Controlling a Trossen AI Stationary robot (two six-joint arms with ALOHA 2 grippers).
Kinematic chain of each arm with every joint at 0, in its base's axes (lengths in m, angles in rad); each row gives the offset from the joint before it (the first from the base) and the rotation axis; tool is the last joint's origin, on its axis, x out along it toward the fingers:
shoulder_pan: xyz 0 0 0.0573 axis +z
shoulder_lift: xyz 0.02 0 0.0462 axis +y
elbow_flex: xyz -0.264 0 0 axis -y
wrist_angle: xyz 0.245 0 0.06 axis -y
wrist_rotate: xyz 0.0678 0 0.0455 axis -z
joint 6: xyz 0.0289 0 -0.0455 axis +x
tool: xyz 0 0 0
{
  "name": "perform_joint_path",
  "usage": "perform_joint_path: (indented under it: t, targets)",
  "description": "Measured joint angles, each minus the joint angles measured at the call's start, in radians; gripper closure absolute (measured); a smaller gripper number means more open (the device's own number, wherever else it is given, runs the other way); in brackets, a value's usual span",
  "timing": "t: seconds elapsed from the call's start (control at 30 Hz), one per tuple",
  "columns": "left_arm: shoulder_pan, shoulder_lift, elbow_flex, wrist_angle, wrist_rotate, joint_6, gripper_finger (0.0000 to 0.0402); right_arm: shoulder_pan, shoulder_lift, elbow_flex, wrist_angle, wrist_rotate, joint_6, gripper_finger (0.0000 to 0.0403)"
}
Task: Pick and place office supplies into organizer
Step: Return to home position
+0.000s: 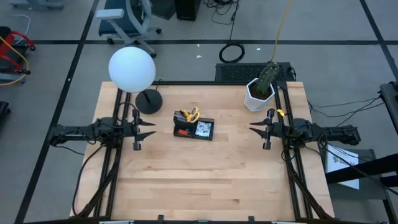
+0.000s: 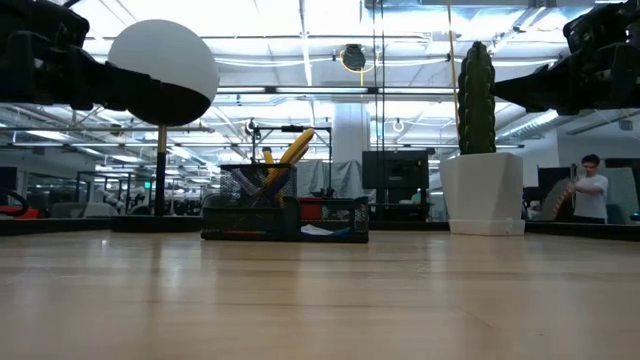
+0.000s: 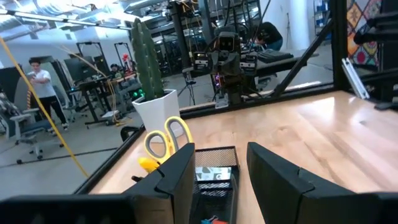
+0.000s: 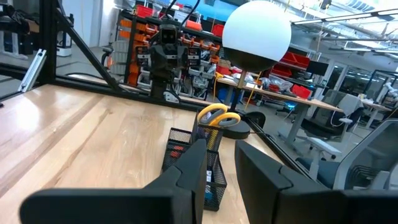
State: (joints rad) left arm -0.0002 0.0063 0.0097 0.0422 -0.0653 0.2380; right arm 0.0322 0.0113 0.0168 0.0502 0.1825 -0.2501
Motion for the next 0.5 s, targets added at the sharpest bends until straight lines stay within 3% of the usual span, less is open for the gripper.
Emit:
perform_joint_path:
  t: [0.5]
  targets:
    - [0.0, 0.0, 0.0, 0.012, 0.0, -0.036, 0.0249, 0.0, 0.0, 0.0, 0.002, 0.0, 0.002, 0.0328]
